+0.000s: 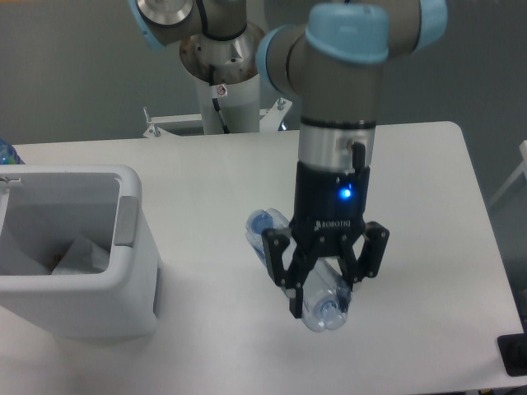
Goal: Place the trash in the trash can
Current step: 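Lift the bottle and carry it over the trash bin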
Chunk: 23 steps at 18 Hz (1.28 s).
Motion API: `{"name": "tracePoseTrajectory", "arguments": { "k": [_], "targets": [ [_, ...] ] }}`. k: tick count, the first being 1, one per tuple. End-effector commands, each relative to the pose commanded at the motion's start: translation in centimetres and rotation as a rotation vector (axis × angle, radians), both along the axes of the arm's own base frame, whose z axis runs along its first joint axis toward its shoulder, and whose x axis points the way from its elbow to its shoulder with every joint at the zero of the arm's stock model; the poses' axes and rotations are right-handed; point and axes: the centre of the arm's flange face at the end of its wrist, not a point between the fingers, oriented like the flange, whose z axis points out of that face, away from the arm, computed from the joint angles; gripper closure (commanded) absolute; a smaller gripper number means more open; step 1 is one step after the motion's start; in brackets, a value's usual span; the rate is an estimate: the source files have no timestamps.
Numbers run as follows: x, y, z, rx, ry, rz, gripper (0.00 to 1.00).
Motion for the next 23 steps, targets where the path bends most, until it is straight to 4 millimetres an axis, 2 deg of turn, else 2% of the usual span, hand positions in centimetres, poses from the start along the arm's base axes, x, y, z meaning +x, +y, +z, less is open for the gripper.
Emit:
{"name": "tracePoseTrajectory", "arguments": {
  "k": [2,4,9,12,15,17,19,23],
  "targets": [
    [1.3,-0.2,1.3,0.026,-0.012,-0.004,0.4],
    [3.5,0.2,2.4,0.041,-0.025,-0.011,0.4],
    [6.3,0.8,3.7,0.067,-0.064,-0.004,0.4],
    [8.8,1.9,4.2,0.074,-0.073,-0.032,0.4],
    [12.1,4.0,3.6,0.073,-0.091,-0.106,0.4],
    [13.4,5.5,2.3,0.057,-0.106,-0.136,0.4],
    [16.1,7.2,1.4,0.044,-0.114,-0.186,0.4],
    [18.7,9.3,-0.4,0.019,-0.132,-0.237,0.4]
  ]
}}
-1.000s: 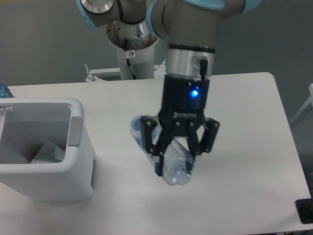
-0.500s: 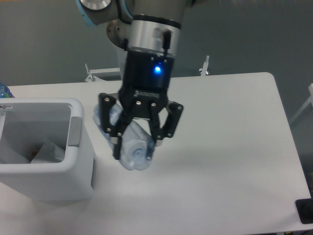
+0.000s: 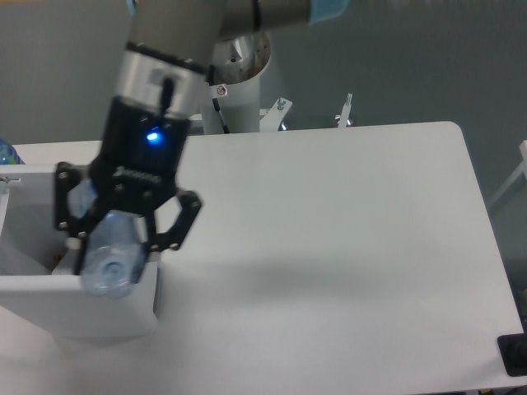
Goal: Place the trash in the trash can
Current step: 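Lift the bottle and carry it over the trash bin, then open the gripper to release the bottle into the bin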
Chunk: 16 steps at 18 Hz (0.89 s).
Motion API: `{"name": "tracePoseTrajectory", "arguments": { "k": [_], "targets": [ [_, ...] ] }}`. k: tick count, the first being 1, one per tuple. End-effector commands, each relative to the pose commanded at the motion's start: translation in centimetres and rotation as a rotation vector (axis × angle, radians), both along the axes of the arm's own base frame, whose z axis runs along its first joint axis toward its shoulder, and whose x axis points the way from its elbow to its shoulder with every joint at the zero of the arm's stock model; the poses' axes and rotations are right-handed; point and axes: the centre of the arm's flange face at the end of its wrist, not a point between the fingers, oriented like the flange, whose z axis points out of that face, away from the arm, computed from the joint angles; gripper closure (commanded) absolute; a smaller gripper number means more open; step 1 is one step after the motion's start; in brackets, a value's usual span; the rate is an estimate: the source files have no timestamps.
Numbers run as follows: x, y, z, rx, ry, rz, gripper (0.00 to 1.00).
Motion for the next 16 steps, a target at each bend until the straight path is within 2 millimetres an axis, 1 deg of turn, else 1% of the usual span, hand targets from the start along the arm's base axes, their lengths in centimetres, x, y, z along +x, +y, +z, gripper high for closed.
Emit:
{"name": "tracePoseTrajectory", "arguments": {
  "k": [2,3,4,5,6,7,8,9,11,14,16],
  "targets": [
    [0.8,0.6,-0.7,-0.008,-0.004,-0.016,0.4],
    [1.6,1.3,-1.4,-0.016,-0.008,-0.035,0.4],
    [2.0,1.6,-1.6,-0.017,-0.005,-0.048,0.37],
    [2.1,1.7,-1.9,-0.02,-0.002,-0.055,0.32],
    [2.4,1.9,-2.1,-0.022,0.0,-0.064,0.25],
    [2.7,2.2,-2.5,-0.027,0.004,-0.077,0.14],
    [2.7,2.3,-2.6,-0.028,0.015,-0.089,0.05],
    [2.7,2.3,-2.6,-0.026,0.027,-0.099,0.0],
    [2.7,2.3,-2.8,-0.027,0.029,-0.102,0.0],
    [2.4,2.1,-2.3,-0.019,0.063,-0.119,0.0],
    [1.5,1.7,-1.9,-0.015,0.099,-0.123,0.0]
  ]
}}
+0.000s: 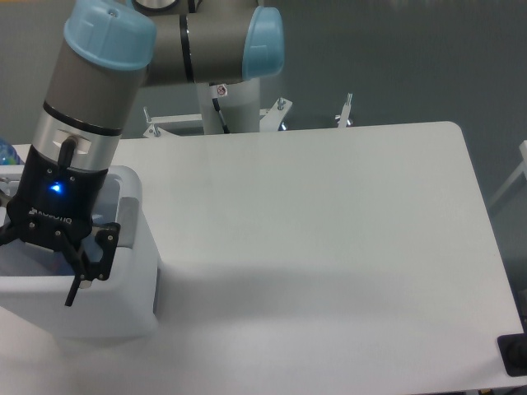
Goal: Place the trash in the trash can
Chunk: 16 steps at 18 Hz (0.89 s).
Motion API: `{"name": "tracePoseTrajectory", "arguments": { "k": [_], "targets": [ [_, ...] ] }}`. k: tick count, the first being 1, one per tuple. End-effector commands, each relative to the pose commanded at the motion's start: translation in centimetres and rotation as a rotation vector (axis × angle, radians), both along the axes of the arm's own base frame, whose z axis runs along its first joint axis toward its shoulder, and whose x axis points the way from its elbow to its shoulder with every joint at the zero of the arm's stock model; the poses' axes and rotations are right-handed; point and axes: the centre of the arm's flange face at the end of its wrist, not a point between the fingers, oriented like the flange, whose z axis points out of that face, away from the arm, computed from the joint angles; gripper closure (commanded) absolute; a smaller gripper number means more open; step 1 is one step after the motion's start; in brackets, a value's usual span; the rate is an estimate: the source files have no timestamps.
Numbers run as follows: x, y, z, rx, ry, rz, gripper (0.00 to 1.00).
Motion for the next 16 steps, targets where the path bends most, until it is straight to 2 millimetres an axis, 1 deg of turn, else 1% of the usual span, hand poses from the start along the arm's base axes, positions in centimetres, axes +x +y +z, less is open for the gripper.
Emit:
{"name": "tracePoseTrajectory", "arguments": {
  "k": [1,3,6,8,9,11,13,14,16],
  "targets": [
    [-1.5,-0.6,0.3,0.0,0.01,0.028,0.0],
    [-4.0,-2.5,2.0,0.002,0.061,0.101,0.0],
    [-7.7,-4.6,3.0,-0.009,0.128,0.174,0.0],
    [-10.6,-6.8,4.3,-0.005,0.183,0.21,0.0],
    [-11.3,-7.4,4.6,-0.014,0.235,0.194,0.0],
    [-12.4,-8.3,4.2,-0.087,0.368,0.184,0.0],
    [-14.1,-9.5,3.2,-0.205,0.497,0.218,0.0],
    [-14.7,-9.9,3.0,-0.249,0.546,0.219,0.0],
    [-15.3,-10.5,2.5,-0.334,0.592,0.192,0.0]
  ]
}}
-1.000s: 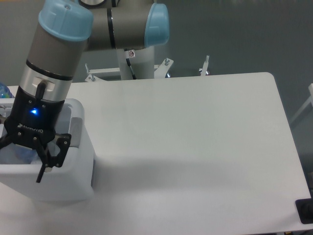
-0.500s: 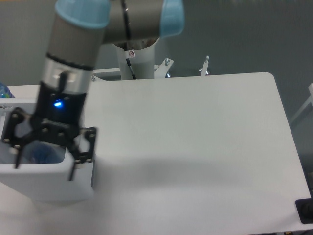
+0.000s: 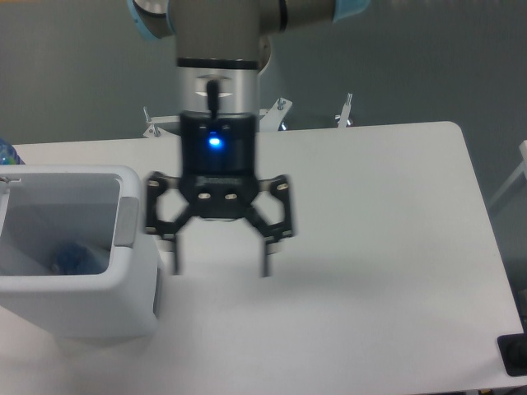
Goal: Place the trash in the trash can
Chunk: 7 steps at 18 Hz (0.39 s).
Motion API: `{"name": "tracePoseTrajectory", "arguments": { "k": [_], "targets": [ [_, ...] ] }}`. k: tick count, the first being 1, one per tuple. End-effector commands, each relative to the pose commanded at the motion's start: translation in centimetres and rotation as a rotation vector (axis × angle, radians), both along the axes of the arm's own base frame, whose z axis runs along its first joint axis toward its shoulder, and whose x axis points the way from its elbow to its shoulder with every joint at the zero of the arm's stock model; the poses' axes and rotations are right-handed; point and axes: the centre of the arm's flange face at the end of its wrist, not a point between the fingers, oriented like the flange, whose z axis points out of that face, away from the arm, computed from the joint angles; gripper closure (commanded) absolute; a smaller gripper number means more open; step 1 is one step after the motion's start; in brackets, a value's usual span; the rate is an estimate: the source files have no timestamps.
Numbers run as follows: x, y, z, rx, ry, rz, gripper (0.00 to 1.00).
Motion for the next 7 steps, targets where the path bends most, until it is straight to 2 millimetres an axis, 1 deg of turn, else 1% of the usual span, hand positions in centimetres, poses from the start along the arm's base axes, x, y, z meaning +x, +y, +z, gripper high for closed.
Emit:
{"name": "tracePoseTrajectory", "arguments": {
  "k": [2,4,5,6,7],
  "targets": [
    [-0.6,-0.7,-0.9,-0.113,0.035,-0.016,0.0],
    [-1.0,-2.0,-1.4,-0.207,0.079,-0.049,0.0],
    [-1.6,-2.8,-1.8,-0.242,0.089,-0.07,0.0],
    [-2.0,-3.5,-1.6,-0.256,0.09,-0.074,0.0],
    [-2.2,-3.8,-1.8,-0.273,0.077,-0.077,0.0]
  ]
}}
